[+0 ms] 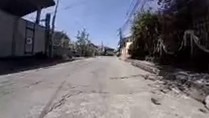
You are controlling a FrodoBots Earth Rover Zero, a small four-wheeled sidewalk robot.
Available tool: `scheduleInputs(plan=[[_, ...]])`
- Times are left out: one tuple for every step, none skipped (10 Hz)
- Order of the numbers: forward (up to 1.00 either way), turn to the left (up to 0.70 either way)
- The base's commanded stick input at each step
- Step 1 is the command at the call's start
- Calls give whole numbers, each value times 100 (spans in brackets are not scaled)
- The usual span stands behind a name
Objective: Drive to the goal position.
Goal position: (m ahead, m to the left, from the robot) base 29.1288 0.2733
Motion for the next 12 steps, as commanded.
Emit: scheduleInputs(plan=[[85,-3],[85,-1],[85,0],[85,0],[85,-3],[85,-13],[85,-23],[85,-2],[85,0],[85,0],[85,0],[85,0]])
